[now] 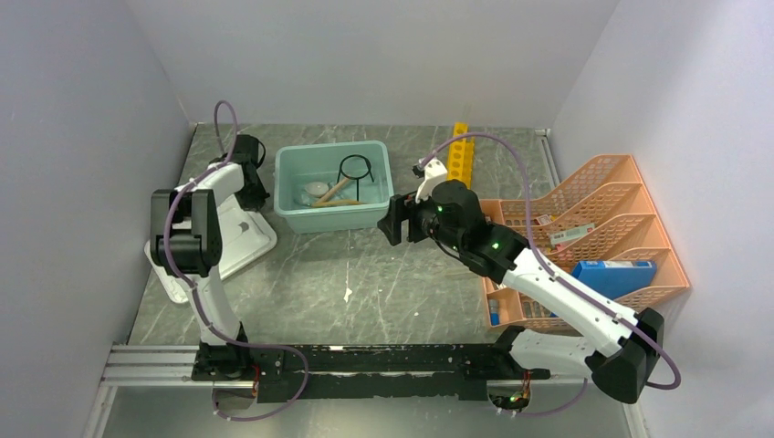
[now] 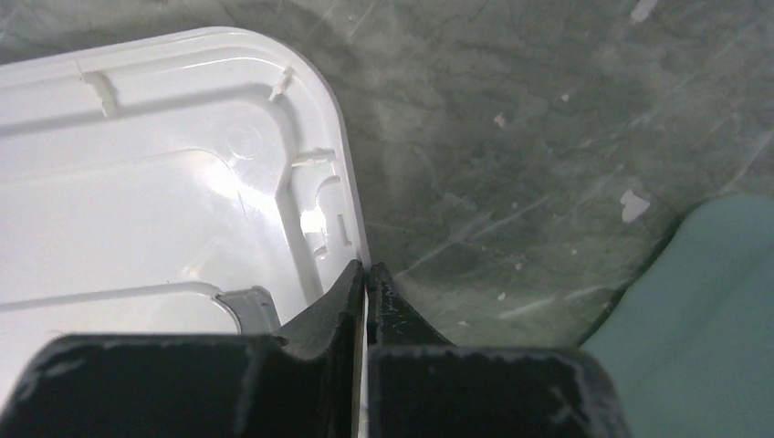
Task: Organize the chemistry lab equipment
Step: Pick up the storage box lid at the center of the board.
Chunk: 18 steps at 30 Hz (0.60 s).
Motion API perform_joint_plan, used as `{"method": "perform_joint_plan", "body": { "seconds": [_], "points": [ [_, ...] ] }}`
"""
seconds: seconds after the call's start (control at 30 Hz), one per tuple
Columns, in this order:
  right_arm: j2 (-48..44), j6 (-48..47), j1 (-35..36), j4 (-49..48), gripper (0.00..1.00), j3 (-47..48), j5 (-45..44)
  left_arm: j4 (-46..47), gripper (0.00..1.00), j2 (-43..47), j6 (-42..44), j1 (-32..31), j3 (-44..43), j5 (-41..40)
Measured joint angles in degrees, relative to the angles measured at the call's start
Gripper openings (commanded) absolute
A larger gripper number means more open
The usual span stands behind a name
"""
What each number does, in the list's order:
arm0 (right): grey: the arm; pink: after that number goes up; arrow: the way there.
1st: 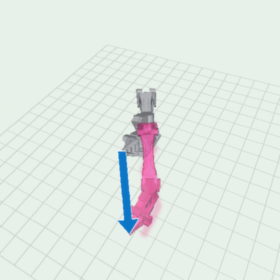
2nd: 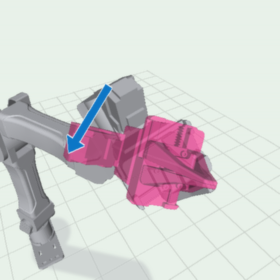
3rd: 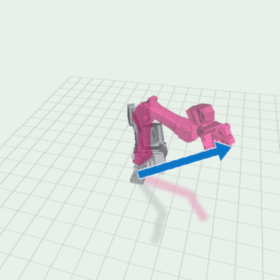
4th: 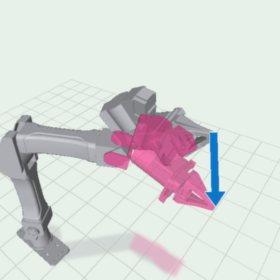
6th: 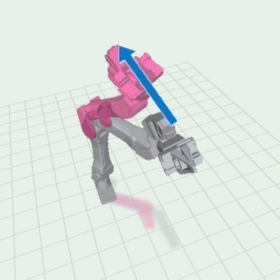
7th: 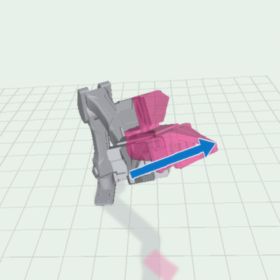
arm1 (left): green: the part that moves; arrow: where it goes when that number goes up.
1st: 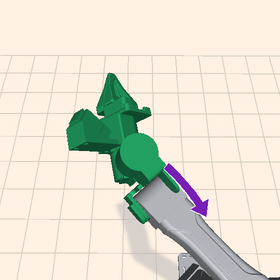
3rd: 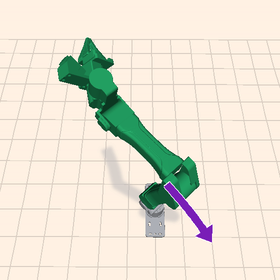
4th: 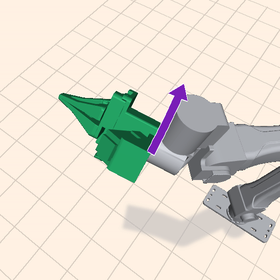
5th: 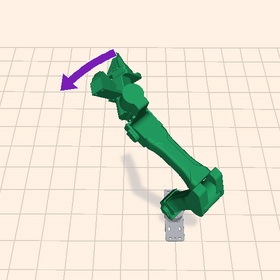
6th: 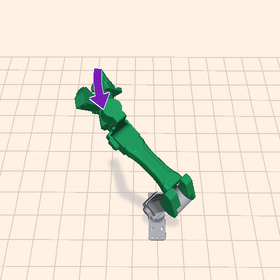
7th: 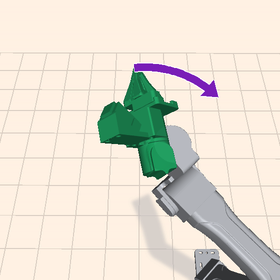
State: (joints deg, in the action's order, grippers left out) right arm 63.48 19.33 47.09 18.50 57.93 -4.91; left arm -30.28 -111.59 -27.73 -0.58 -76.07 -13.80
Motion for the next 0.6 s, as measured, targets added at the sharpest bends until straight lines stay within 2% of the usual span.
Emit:
{"method": "perform_joint_plan", "body": {
  "seconds": [0.13, 0.6],
  "points": [
    [-1.29, 0.17, 0.00, -0.02, 0.79, 0.00, 0.13, -2.29, 0.05, 2.80, 1.29, 0.00, 0.00, 0.83],
    [-1.07, 1.01, 0.00, 0.24, 0.78, 2.73, 2.49, -9.53, 0.05, 21.92, 4.61, 0.00, -0.92, 2.19]
  ]
}}
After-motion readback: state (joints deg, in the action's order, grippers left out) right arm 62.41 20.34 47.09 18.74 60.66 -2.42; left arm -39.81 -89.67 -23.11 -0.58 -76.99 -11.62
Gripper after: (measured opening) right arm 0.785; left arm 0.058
